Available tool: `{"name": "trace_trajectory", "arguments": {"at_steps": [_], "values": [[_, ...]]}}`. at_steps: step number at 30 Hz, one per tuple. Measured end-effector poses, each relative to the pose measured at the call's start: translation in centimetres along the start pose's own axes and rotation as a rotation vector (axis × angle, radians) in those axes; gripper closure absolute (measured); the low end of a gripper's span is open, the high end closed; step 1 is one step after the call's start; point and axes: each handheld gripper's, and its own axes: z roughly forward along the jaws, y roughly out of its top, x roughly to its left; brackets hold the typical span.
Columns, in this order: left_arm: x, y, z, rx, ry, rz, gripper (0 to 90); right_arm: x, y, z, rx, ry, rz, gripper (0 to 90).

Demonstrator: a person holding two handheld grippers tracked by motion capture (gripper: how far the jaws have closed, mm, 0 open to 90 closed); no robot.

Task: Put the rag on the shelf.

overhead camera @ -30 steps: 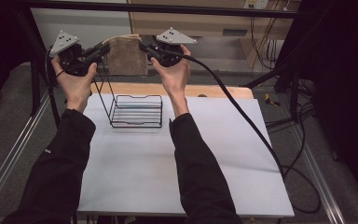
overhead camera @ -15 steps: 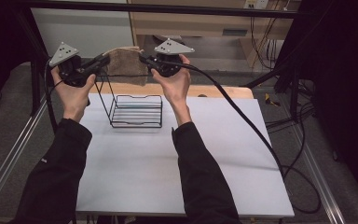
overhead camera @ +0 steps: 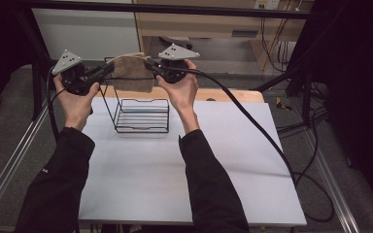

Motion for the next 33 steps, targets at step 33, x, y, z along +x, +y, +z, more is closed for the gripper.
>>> {"name": "trace_trajectory", "arguments": {"at_steps": [33], "values": [[-1.0, -2.8, -1.8, 0.110, -0.015, 0.131, 83.2, 1.9, -3.0, -1.3, 0.068, 0.055, -0.058, 87.7]]}}
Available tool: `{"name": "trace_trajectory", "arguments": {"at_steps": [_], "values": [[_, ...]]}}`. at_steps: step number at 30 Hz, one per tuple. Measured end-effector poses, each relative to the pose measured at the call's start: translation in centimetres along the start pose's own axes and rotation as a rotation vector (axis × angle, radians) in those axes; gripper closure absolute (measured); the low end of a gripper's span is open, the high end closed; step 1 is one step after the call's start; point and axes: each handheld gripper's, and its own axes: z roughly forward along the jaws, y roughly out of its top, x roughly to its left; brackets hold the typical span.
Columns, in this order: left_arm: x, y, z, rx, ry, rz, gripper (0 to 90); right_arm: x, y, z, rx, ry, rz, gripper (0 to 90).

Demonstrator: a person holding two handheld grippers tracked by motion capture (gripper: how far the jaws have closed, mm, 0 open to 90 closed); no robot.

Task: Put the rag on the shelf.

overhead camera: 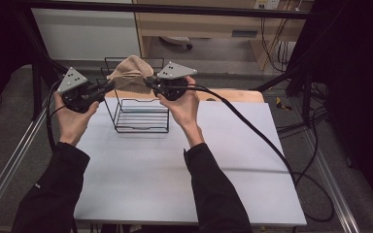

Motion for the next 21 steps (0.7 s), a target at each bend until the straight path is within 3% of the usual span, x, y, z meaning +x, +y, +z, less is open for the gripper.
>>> {"name": "trace_trajectory", "arguments": {"at_steps": [4, 11, 21], "values": [[0.0, -0.2, 0.2, 0.012, 0.004, 0.001, 83.3, 0.1, 0.0, -0.1, -0.002, 0.004, 0.002, 83.7], [-0.3, -0.3, 0.3, 0.033, 0.013, 0.021, 83.5, 0.1, 0.8, -0.6, -0.056, 0.007, 0.030, 67.8], [-0.5, -0.3, 0.3, 0.050, 0.024, 0.075, 83.6, 0.0, 1.7, 0.2, -0.096, 0.008, 0.088, 64.5]]}}
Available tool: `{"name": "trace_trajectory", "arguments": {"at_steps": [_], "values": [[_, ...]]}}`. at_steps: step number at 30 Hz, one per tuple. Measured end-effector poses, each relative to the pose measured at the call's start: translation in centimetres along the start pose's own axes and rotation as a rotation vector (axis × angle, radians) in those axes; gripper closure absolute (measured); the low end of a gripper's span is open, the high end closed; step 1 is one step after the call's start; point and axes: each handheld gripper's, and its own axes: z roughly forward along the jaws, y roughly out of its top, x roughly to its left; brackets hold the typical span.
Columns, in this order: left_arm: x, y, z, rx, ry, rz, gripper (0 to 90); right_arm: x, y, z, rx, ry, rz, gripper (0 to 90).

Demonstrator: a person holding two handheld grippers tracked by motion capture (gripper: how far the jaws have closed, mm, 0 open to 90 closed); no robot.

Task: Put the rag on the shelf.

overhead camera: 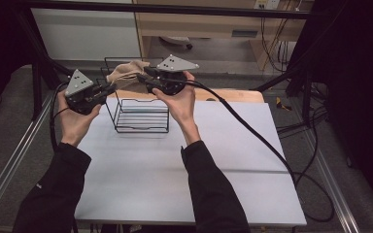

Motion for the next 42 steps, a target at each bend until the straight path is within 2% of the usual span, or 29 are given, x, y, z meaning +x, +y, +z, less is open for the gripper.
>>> {"name": "trace_trajectory", "arguments": {"at_steps": [1, 4, 5, 9, 11, 15, 17, 18, 22, 25, 29, 31, 35, 37, 42], "values": [[0.0, 0.0, 0.0, 0.001, 0.000, 0.002, 83.7, 0.0, 0.0, 0.0, 0.003, 0.000, 0.001, 66.2], [0.0, 0.0, 0.1, 0.002, -0.006, -0.007, 83.6, 0.1, -0.3, 0.0, 0.025, 0.011, -0.020, 82.8], [0.0, 0.0, 0.0, 0.003, -0.005, -0.007, 83.5, 0.1, -0.4, 0.0, 0.036, 0.016, -0.021, 84.8], [0.2, 0.0, -0.4, -0.003, -0.025, -0.049, 80.6, 0.3, -0.9, -0.1, 0.084, 0.033, -0.031, 86.7], [0.4, 0.2, -0.8, -0.022, -0.046, -0.089, 74.3, 0.4, -1.1, -0.2, 0.101, 0.031, -0.047, 86.8], [0.7, 1.0, -1.7, -0.057, -0.061, -0.145, 64.7, 0.7, -1.5, -0.1, 0.127, 0.032, -0.076, 86.8], [0.8, 1.5, -2.0, -0.073, -0.052, -0.154, 63.3, 0.8, -1.7, -0.1, 0.140, 0.030, -0.088, 86.8], [0.8, 1.8, -2.0, -0.088, -0.067, -0.171, 63.0, 0.8, -1.8, 0.0, 0.149, 0.028, -0.093, 86.8], [0.6, 2.5, -2.1, -0.130, -0.079, -0.219, 64.5, 0.9, -2.2, 0.1, 0.192, 0.018, -0.117, 86.7], [0.2, 2.4, -1.3, -0.077, -0.083, -0.209, 67.3, 1.0, -2.2, 0.1, 0.185, 0.017, -0.117, 86.7], [-0.4, 1.4, 0.4, 0.003, -0.094, -0.208, 71.2, 1.0, -2.2, 0.1, 0.183, 0.005, -0.108, 86.3], [-0.6, 1.0, 1.0, 0.034, -0.086, -0.197, 73.3, 1.0, -2.2, 0.1, 0.187, 0.002, -0.113, 85.1], [-0.6, 0.6, 1.6, 0.055, -0.074, -0.190, 79.4, 1.1, -2.2, -0.1, 0.169, 0.017, -0.099, 79.0], [-0.6, 0.5, 1.8, 0.061, -0.064, -0.185, 81.8, 1.1, -1.9, -0.4, 0.137, 0.029, -0.070, 75.8], [-0.6, 0.3, 2.1, 0.072, -0.053, -0.176, 83.5, 0.8, -0.7, -1.0, 0.058, 0.012, -0.021, 67.3]]}}
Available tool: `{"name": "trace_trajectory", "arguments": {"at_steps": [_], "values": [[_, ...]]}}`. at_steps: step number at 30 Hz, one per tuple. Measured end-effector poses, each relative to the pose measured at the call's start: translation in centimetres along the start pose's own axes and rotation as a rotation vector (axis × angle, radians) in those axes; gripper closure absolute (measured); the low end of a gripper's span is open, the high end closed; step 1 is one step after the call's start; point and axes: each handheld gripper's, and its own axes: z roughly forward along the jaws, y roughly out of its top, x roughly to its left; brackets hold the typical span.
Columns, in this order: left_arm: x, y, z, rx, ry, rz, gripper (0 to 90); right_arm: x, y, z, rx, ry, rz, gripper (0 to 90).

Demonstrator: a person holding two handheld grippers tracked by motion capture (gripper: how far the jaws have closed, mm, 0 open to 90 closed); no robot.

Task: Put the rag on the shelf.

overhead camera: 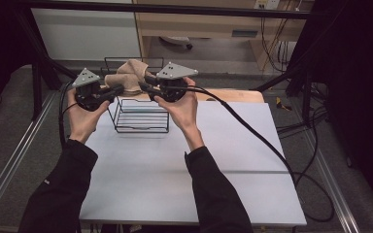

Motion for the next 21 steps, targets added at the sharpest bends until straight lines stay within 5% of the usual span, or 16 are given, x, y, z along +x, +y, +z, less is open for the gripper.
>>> {"name": "trace_trajectory", "arguments": {"at_steps": [6, 10, 14, 21], "values": [[0.0, -0.3, 0.3, 0.002, 0.003, 0.004, 84.6, -1.1, 0.5, 0.5, -0.003, -0.097, 0.065, 62.1], [0.0, -0.3, 0.4, 0.004, 0.004, 0.004, 85.0, -0.8, -0.3, 1.5, 0.021, -0.050, 0.077, 65.4], [0.0, -0.3, 0.2, 0.001, -0.001, 0.005, 85.2, -0.3, -0.9, 1.7, 0.018, -0.008, 0.034, 88.3], [-0.1, 1.2, -1.4, -0.044, -0.002, -0.018, 84.4, 0.2, -1.7, 2.0, 0.077, 0.035, 0.006, 89.5]]}}
